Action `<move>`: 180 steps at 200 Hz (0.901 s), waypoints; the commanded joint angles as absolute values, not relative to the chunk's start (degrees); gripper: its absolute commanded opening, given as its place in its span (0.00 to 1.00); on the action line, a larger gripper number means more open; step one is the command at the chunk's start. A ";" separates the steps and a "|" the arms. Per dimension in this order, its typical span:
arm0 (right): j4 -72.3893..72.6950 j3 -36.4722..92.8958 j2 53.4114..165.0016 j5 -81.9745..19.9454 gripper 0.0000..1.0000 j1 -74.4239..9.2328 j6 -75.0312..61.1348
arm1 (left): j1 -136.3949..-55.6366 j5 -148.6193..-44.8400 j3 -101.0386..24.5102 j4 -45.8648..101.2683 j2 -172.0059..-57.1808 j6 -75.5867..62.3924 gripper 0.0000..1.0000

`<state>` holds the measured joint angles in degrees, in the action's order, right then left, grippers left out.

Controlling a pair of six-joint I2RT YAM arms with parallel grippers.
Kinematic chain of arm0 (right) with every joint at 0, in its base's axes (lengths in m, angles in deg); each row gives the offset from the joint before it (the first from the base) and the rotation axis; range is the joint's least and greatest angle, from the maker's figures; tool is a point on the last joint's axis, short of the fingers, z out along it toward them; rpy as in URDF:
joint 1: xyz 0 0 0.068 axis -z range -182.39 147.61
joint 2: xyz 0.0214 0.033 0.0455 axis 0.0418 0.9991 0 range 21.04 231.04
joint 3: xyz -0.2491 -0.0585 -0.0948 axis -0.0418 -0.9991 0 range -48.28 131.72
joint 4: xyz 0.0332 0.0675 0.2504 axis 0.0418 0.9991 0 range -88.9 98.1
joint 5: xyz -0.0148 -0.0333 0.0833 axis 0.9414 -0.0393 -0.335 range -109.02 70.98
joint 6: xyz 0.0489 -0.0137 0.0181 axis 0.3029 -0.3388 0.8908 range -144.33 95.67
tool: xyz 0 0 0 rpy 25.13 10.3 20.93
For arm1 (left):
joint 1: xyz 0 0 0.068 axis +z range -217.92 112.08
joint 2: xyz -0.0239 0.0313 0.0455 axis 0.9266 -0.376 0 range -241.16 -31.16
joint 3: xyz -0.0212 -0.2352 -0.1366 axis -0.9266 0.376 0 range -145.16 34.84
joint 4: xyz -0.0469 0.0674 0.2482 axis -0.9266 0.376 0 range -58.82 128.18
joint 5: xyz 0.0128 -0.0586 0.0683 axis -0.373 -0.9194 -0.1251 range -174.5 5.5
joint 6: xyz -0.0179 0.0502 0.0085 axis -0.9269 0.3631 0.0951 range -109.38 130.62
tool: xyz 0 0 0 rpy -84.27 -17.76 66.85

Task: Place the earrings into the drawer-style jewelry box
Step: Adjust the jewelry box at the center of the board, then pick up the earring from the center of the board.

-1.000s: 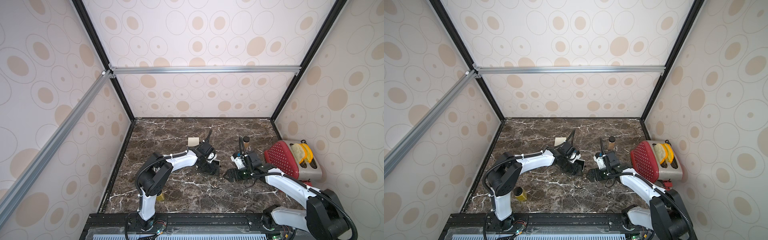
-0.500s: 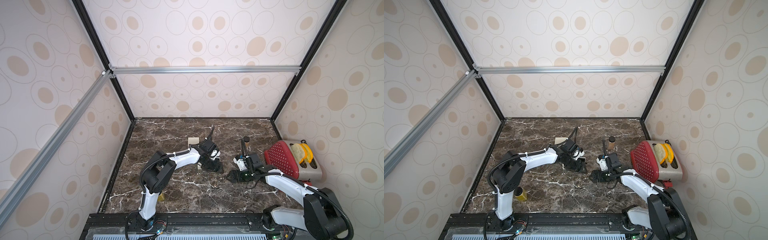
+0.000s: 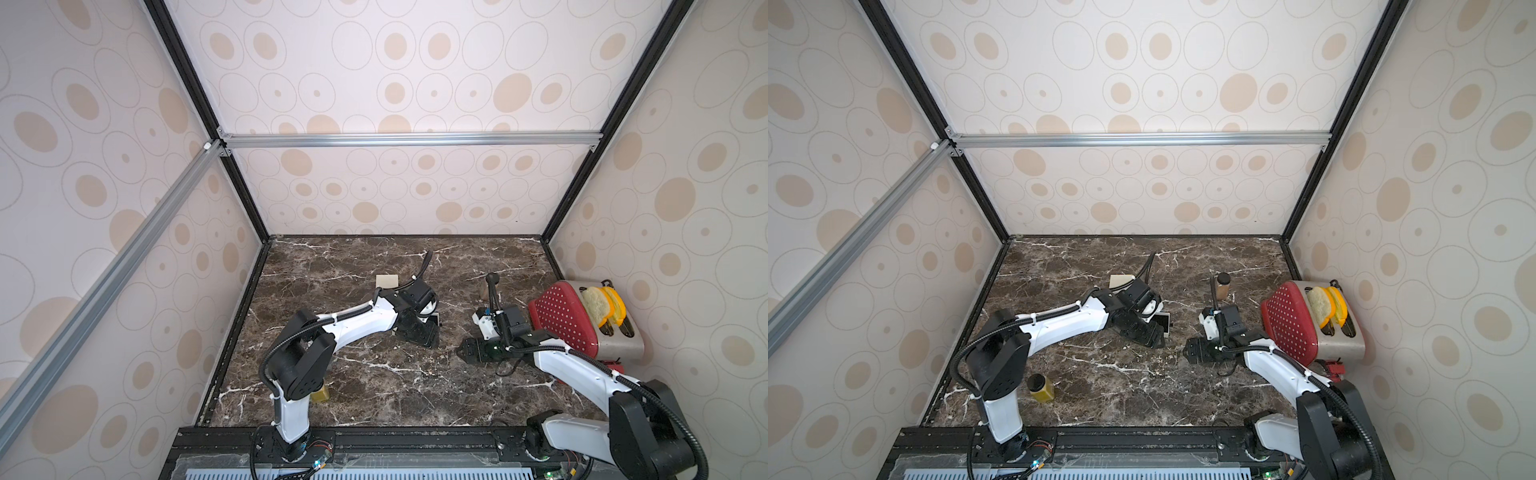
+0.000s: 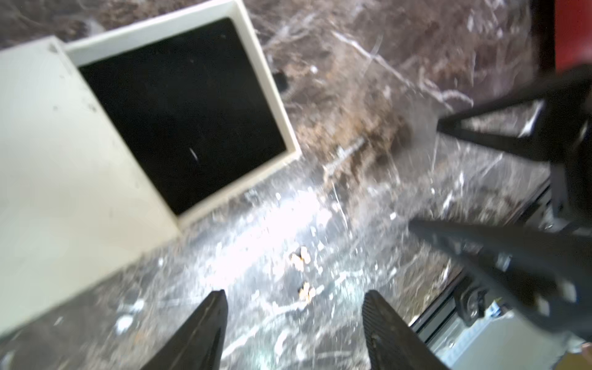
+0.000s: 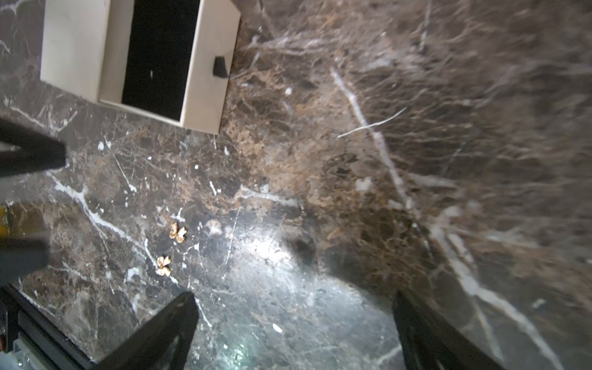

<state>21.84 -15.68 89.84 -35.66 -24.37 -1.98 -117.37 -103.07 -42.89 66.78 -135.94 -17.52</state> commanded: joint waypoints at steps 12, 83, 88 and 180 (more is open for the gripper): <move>21.74 -17.64 86.54 -34.56 0.99 -22.38 -1.83 | -121.46 -96.19 -46.37 74.78 -137.20 -15.83 0.55; 20.63 -18.75 85.73 -38.34 0.99 -19.66 -2.36 | -122.25 -97.65 -52.11 75.56 -146.35 -14.35 0.38; 20.64 -18.75 85.74 -38.52 0.99 -19.49 -2.36 | -122.31 -97.45 -52.30 75.72 -146.68 -14.33 0.38; 19.65 -18.75 86.91 -41.69 0.99 -17.69 -2.62 | -123.69 -94.90 -54.53 77.24 -149.27 -13.64 0.32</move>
<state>19.82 -17.93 86.65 -40.36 -18.10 -2.14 -123.01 -96.18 -52.14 74.19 -147.39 -15.00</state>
